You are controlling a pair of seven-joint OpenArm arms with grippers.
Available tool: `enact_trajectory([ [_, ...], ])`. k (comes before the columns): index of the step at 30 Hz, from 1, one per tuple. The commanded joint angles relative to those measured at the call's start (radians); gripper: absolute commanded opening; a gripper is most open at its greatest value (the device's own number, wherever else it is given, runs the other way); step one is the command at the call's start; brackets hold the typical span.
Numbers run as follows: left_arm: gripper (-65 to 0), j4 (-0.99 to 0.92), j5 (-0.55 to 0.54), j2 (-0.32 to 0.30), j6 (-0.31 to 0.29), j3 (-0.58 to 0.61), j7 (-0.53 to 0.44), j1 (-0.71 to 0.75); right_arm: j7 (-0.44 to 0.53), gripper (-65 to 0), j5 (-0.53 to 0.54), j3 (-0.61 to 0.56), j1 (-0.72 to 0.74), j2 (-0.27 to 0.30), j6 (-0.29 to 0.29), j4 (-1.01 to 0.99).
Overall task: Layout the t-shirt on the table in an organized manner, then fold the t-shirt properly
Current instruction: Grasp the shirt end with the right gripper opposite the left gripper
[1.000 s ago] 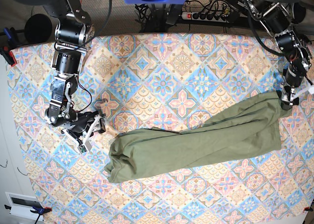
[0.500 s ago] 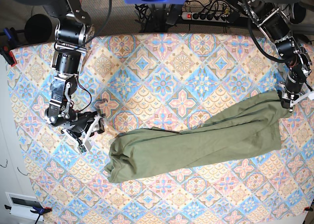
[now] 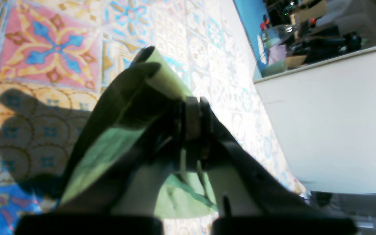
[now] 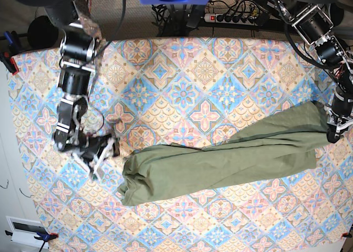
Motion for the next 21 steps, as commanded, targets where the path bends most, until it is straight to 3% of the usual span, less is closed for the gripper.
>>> enact_trajectory([
  [1, -65.0, 0.033, -0.017, -0.023, -0.014, -0.02, -0.009, -0.012, 0.023, -37.7, 0.02, 0.002, 0.041, 0.007, 0.003, 0.014],
  [7, -65.0, 0.045, -0.015, -0.018, -0.014, -0.098, 0.043, -0.009, 0.023, -36.9, 0.02, 0.002, 0.088, 0.006, 0.003, 0.01],
  [21, -65.0, 0.045, -0.015, -0.018, -0.014, -0.101, 0.043, -0.009, 0.015, -37.1, 0.049, -0.003, 0.09, -0.029, 0.003, 0.016],
])
